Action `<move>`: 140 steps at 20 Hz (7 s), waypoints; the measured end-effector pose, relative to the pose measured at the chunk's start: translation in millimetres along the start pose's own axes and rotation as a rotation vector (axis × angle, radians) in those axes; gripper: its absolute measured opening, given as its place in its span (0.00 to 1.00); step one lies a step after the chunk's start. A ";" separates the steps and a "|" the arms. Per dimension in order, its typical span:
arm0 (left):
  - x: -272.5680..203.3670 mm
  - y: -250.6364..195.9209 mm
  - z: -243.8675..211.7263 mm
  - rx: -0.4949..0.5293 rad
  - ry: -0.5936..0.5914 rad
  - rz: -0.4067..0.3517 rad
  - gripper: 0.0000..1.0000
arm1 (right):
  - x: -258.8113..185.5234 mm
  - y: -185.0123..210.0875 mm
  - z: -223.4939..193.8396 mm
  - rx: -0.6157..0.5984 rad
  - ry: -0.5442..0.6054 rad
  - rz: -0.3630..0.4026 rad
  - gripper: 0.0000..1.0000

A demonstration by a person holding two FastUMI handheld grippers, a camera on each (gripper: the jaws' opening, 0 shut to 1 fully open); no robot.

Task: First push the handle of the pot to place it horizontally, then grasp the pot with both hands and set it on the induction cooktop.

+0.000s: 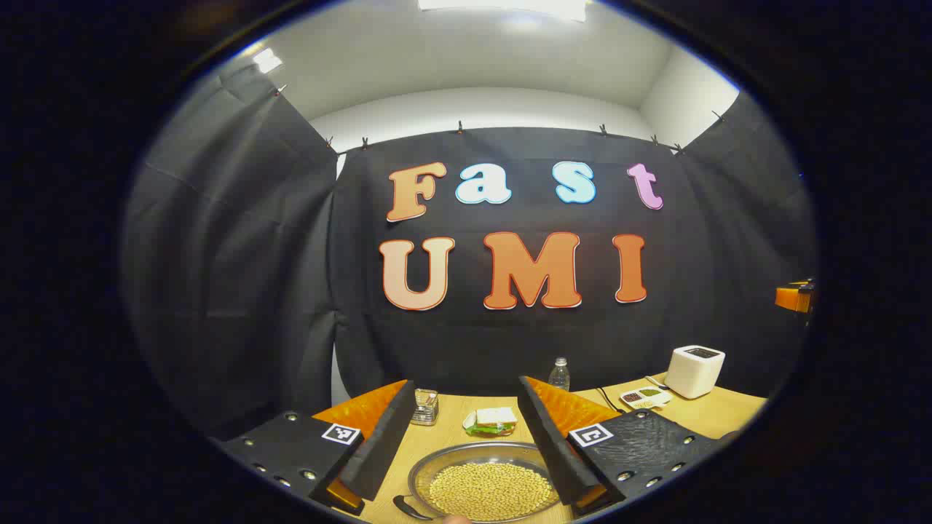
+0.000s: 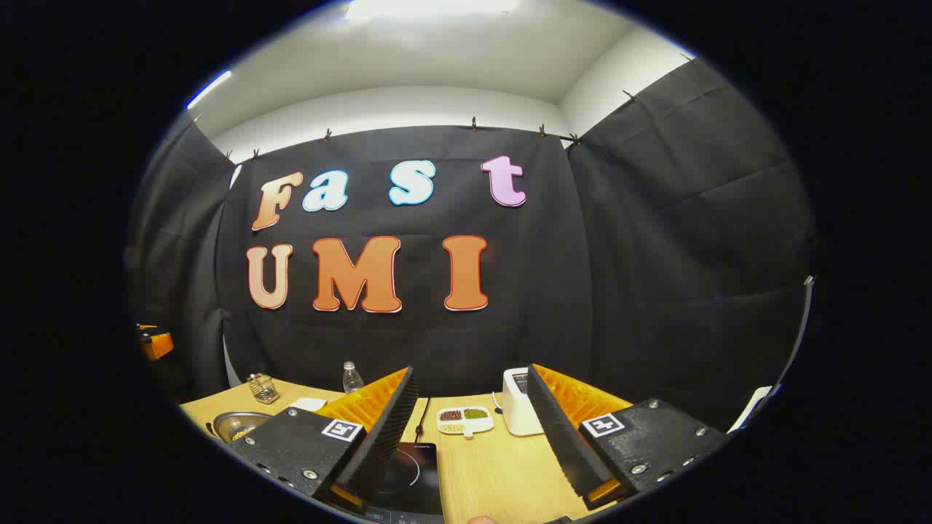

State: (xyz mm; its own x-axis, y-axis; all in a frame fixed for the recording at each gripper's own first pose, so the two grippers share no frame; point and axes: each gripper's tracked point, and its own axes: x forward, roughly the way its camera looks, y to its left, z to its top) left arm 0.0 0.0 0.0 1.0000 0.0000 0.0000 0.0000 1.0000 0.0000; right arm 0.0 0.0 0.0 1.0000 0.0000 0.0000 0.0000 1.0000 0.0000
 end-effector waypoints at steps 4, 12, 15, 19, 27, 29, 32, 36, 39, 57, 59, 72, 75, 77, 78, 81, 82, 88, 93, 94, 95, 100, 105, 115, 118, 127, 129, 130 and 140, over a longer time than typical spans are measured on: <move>0.3 2.6 6.8 0.008 -0.006 0.008 0.88 | -1.2 3.2 2.5 -0.002 0.010 0.018 0.94; -2.1 1.7 19.7 0.004 -0.024 0.007 0.88 | 4.2 4.0 9.1 0.002 0.014 0.041 0.94; 1.9 -4.4 17.4 -0.001 -0.010 0.002 0.88 | 9.6 3.1 2.5 -0.011 0.031 0.053 0.94; 5.6 -23.8 9.0 0.005 0.015 -0.055 0.88 | 19.2 3.0 -5.9 0.040 0.060 0.045 0.94; 3.5 -13.6 17.2 -0.047 -0.023 -0.038 0.88 | 8.3 -0.7 11.3 0.029 0.032 0.050 0.94; 3.7 -3.9 17.8 -0.048 -0.022 -0.017 0.88 | 4.2 4.1 12.8 0.018 0.025 0.055 0.94; 1.9 7.4 20.5 -0.038 -0.035 0.000 0.88 | 2.4 13.9 10.3 0.019 0.029 0.075 0.94; -1.6 14.0 16.7 -0.030 -0.028 0.017 0.89 | 6.2 22.0 3.2 0.012 0.036 0.083 0.94; -1.3 19.2 10.8 -0.051 -0.020 0.020 0.63 | 8.5 27.9 -2.2 -0.012 0.039 0.088 0.94; -17.7 2.5 -47.4 -0.033 0.115 -0.088 0.02 | 15.1 25.8 -29.7 0.014 0.076 0.080 0.94; -24.7 2.9 -61.1 -0.033 0.141 -0.087 0.03 | 16.7 26.5 -31.9 0.016 0.082 0.080 0.94; -71.7 20.2 -165.0 -0.031 0.394 -0.066 0.03 | 20.2 43.2 -41.1 -0.003 0.098 0.103 0.94; -87.7 31.5 -191.7 -0.050 0.474 -0.043 0.02 | 19.3 44.3 -40.8 -0.018 0.099 0.104 0.94; -95.7 29.4 -204.3 -0.075 0.507 -0.050 0.03 | 19.2 44.9 -39.8 -0.018 0.098 0.103 0.94; -100.3 30.4 -211.2 -0.074 0.523 -0.050 0.02 | 19.5 45.5 -40.3 -0.014 0.100 0.103 0.94; -109.7 35.3 -231.6 -0.055 0.583 -0.045 0.03 | 19.5 50.2 -42.0 -0.002 0.104 0.110 0.94; -112.3 37.1 -240.1 -0.053 0.604 -0.041 0.03 | 20.0 53.0 -42.3 -0.001 0.106 0.116 0.94; -111.9 44.8 -276.6 -0.043 0.692 -0.035 0.03 | 25.5 64.5 -48.8 -0.031 0.117 0.132 0.94; -98.7 62.2 -294.4 -0.056 0.730 -0.003 0.03 | 29.9 71.8 -58.3 -0.045 0.139 0.142 0.94; -95.5 65.7 -294.8 -0.059 0.729 0.005 0.03 | 30.8 72.9 -60.2 -0.048 0.143 0.141 0.94; -93.6 69.4 -295.3 -0.057 0.728 0.013 0.03 | 32.4 73.5 -61.4 -0.051 0.146 0.140 0.94; -86.6 75.4 -297.0 -0.067 0.733 0.016 0.02 | 34.3 78.2 -59.4 -0.039 0.144 0.149 0.94; -77.2 82.9 -296.3 -0.056 0.736 0.029 0.02 | 34.2 80.0 -58.7 -0.036 0.138 0.143 0.94; -60.8 104.9 -297.3 -0.030 0.734 0.044 0.02 | 35.2 88.7 -57.8 -0.032 0.138 0.145 0.94; -55.6 109.8 -297.7 -0.017 0.734 0.049 0.03 | 37.0 91.0 -59.8 -0.037 0.143 0.142 0.94; -48.4 121.6 -296.6 -0.023 0.738 0.064 0.03 | 37.6 96.3 -58.9 -0.042 0.140 0.143 0.94; -44.8 122.8 -296.7 -0.028 0.740 0.066 0.03 | 39.1 98.0 -61.7 -0.050 0.145 0.145 0.94; -45.2 125.3 -296.8 -0.032 0.741 0.068 0.03 | 40.3 98.0 -63.4 -0.055 0.150 0.142 0.94; -27.4 141.8 -298.6 -0.023 0.745 0.089 0.03 | 47.4 106.9 -71.9 -0.062 0.168 0.143 0.94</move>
State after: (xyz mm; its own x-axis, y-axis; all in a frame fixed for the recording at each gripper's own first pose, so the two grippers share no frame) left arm -27.4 141.8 -298.6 0.7311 0.0731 -0.6783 -0.0891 0.9960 0.0113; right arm 47.4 106.9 -71.9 0.9757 0.1364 -0.1712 -0.1468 0.9879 -0.0495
